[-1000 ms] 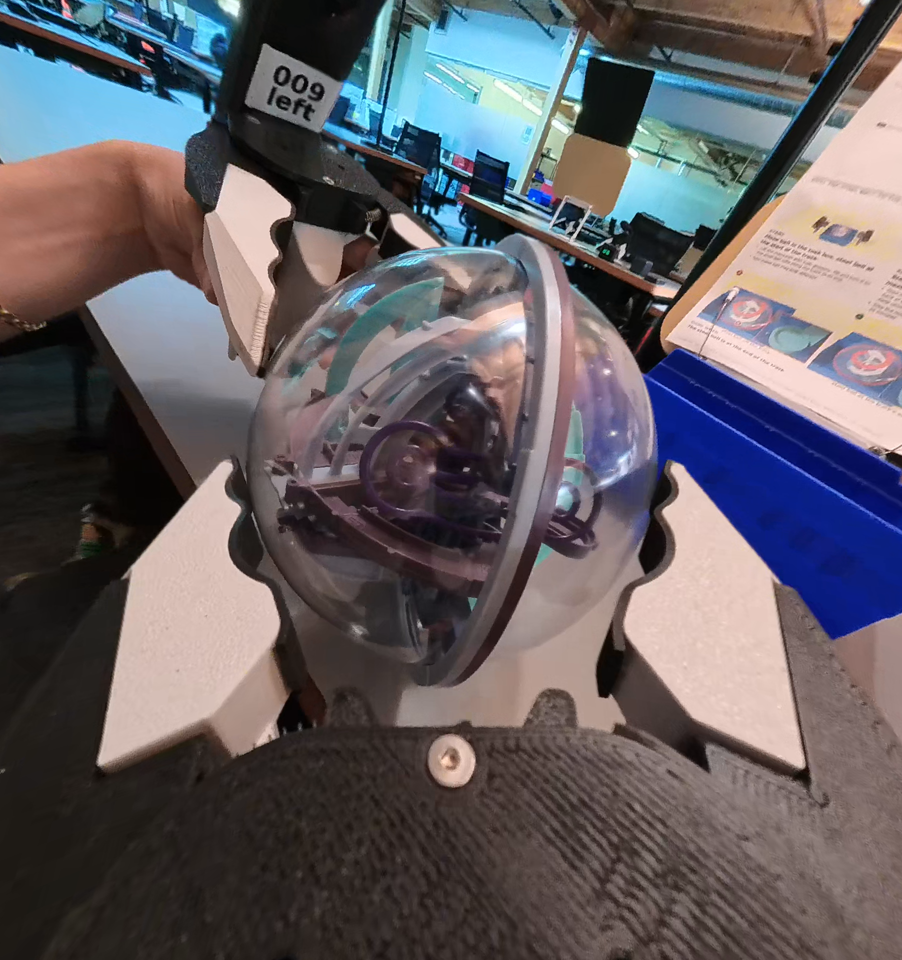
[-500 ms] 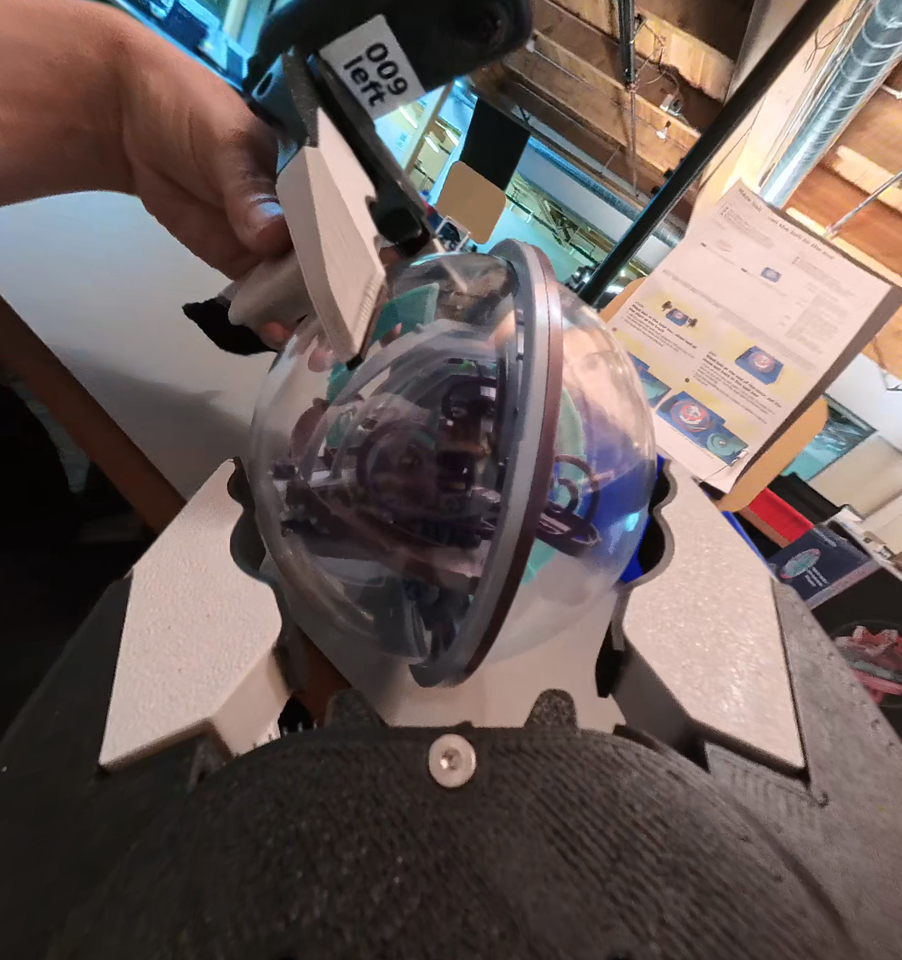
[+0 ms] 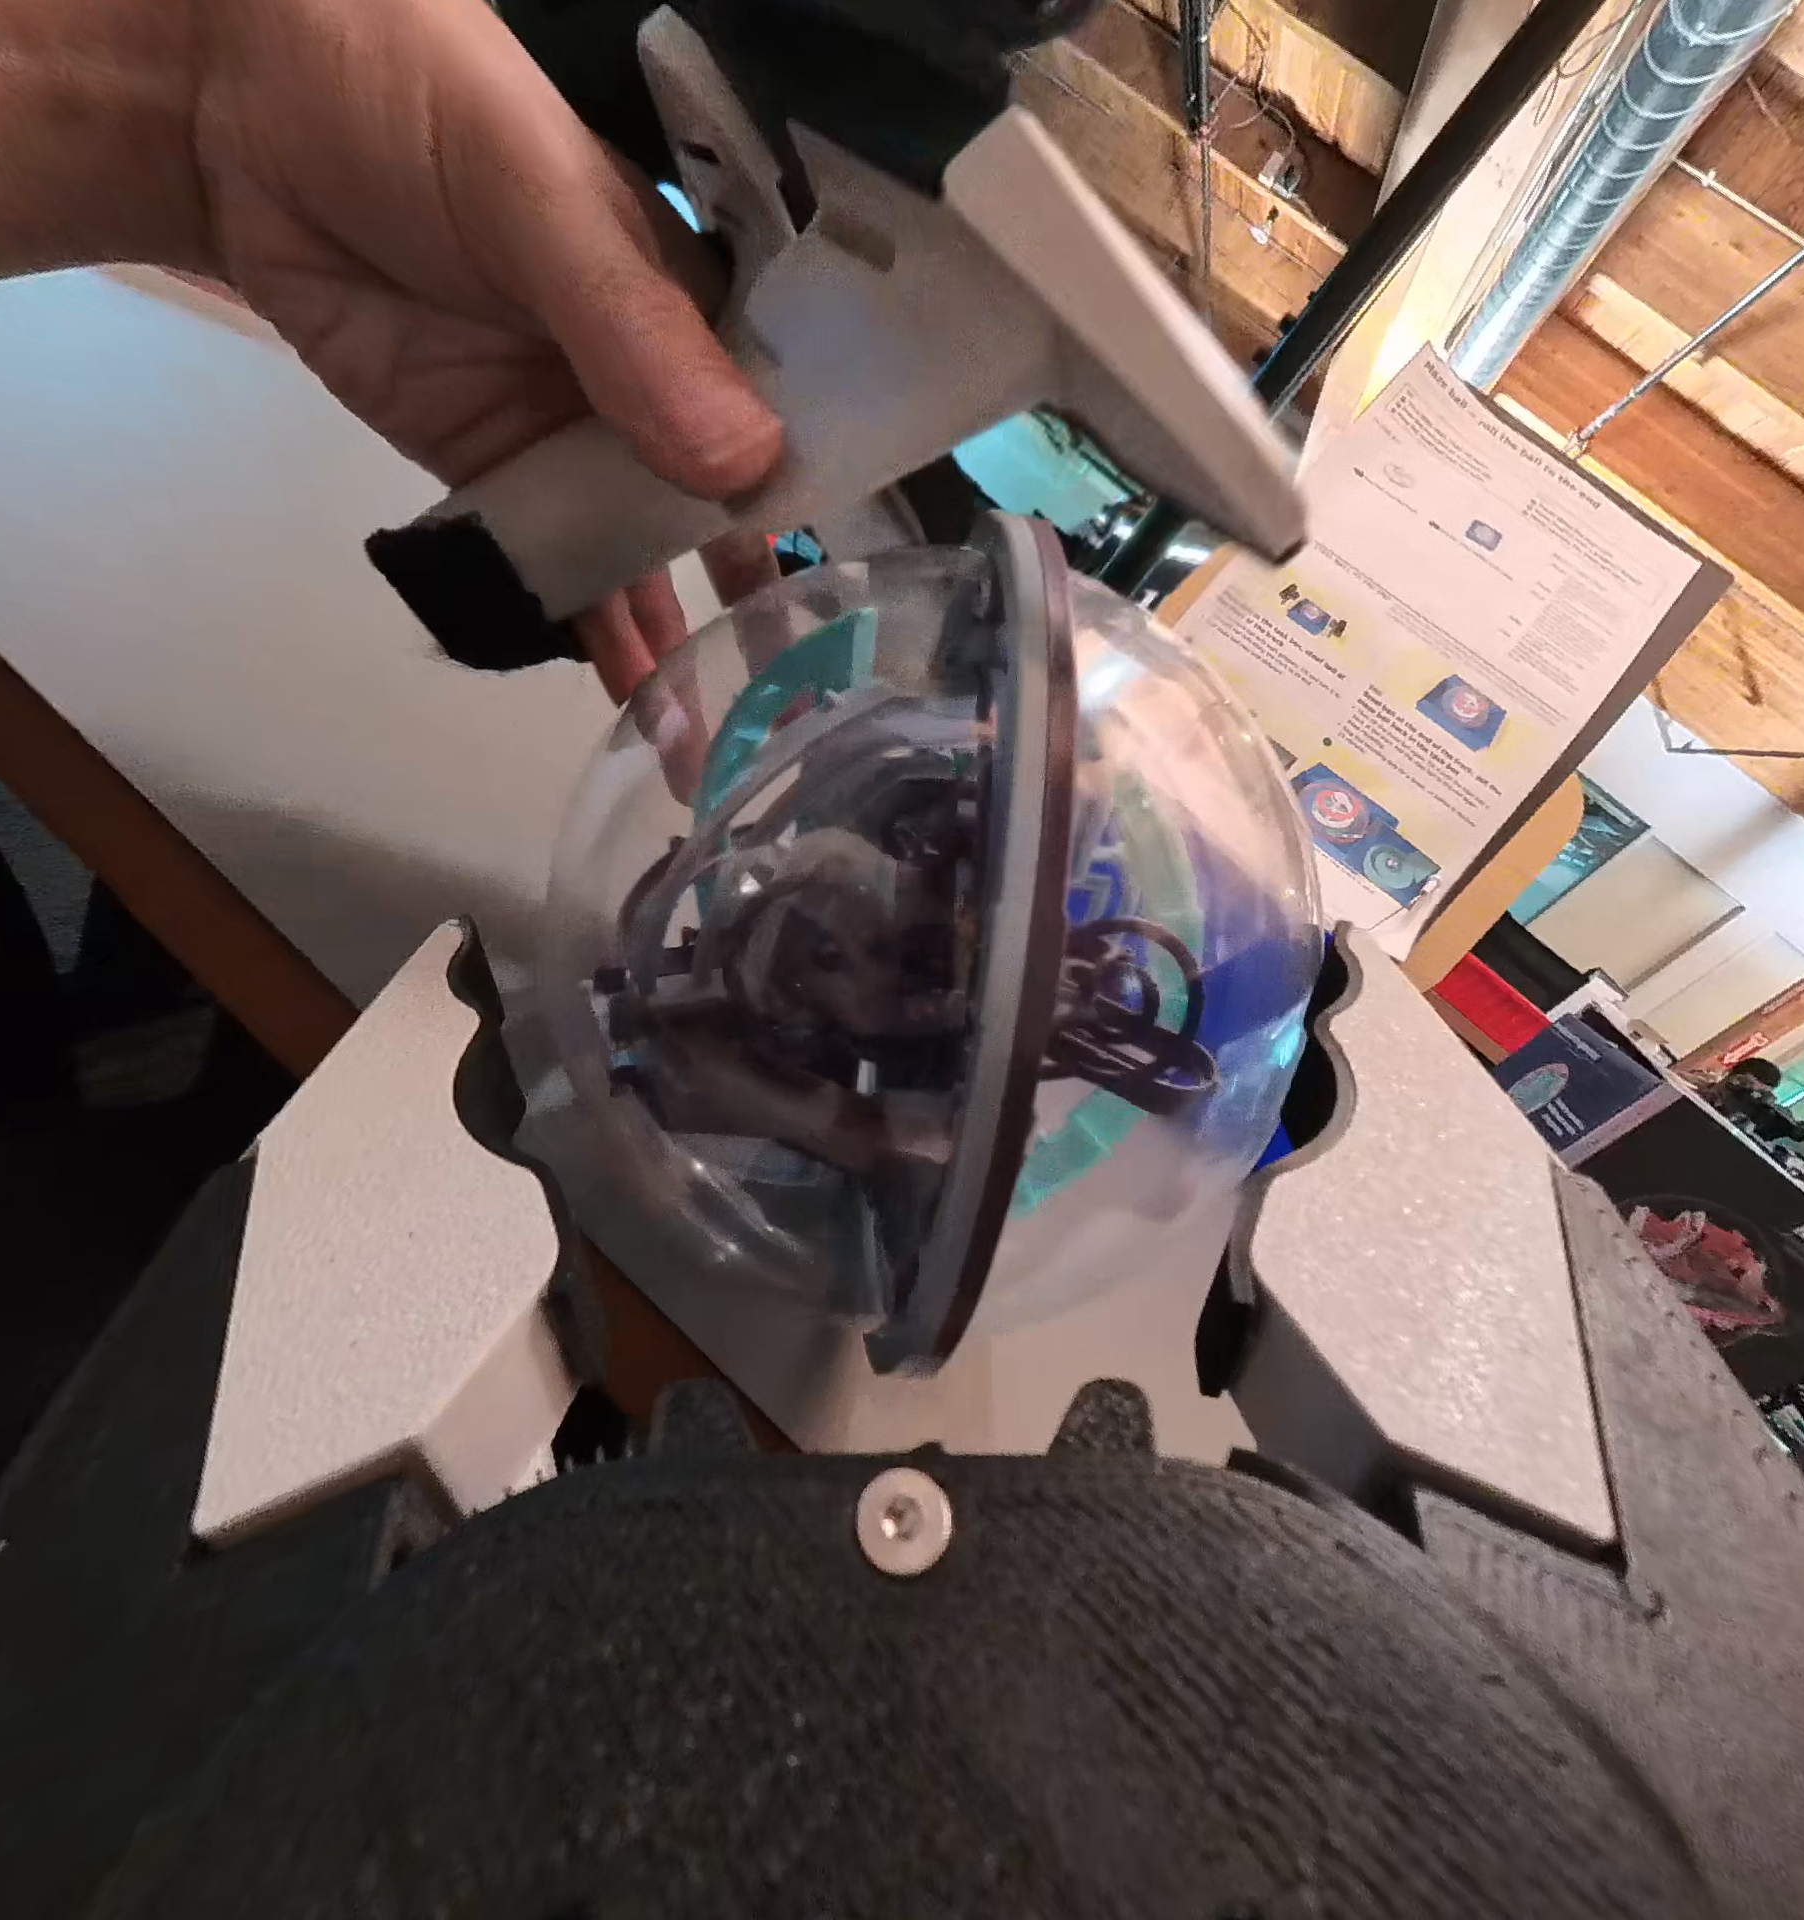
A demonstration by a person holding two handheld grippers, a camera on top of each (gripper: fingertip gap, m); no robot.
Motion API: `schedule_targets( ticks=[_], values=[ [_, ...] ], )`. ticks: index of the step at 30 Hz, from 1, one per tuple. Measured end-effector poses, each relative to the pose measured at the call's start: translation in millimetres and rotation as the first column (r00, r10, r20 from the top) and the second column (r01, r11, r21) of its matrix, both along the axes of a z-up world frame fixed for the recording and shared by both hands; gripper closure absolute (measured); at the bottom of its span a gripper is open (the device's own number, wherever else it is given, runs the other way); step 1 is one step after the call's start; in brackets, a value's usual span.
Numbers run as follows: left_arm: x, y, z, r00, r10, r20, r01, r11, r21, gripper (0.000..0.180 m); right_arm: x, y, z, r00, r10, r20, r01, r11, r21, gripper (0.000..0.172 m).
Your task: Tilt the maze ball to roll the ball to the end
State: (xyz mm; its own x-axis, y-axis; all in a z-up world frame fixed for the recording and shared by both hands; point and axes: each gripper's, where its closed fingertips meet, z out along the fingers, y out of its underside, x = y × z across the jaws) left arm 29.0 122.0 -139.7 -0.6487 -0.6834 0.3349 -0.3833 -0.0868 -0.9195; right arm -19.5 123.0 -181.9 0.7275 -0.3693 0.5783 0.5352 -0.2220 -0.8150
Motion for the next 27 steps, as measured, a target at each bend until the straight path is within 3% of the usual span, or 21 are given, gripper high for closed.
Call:
schedule_targets(
  ticks=[2, 9, 14, 25, 27],
  values=[
    [3.7, 3.2, 6.4, 1.0, 0.029, 0.012, -0.028, 0.999, -0.033, 0.036, 0.0, 1.5, -0.1, 1.0, 0.003, -0.007, -0.003, 1.0, 0.0, 0.023],
    [16.5, 8.4, 4.4, 0.992, 0.12, 0.042, -0.122, 0.992, 0.036, 0.035, -0.1, 3.0, 0.4, 1.0, 0.002, -0.006, -0.002, 1.0, -0.002, 0.024],
    [25.1, 24.0, 11.2, 0.982, 0.189, 0.03, -0.187, 0.98, -0.066, 0.04, 3.1, 2.1, 3.4, 0.999, 0.011, -0.045, -0.01, 1.0, 0.023, 0.025],
    [23.7, 19.3, 14.1, 0.988, 0.144, 0.049, -0.137, 0.983, -0.123, 0.05, 13.2, -0.1, 9.6, 0.992, 0.032, -0.121, -0.023, 0.997, 0.072, 0.027],
    [20.0, 13.3, 17.3, 0.992, 0.102, 0.075, -0.091, 0.987, -0.135, 0.042, 14.1, -0.5, 9.7, 0.992, 0.028, -0.126, -0.019, 0.997, 0.073, 0.027]
  ],
)
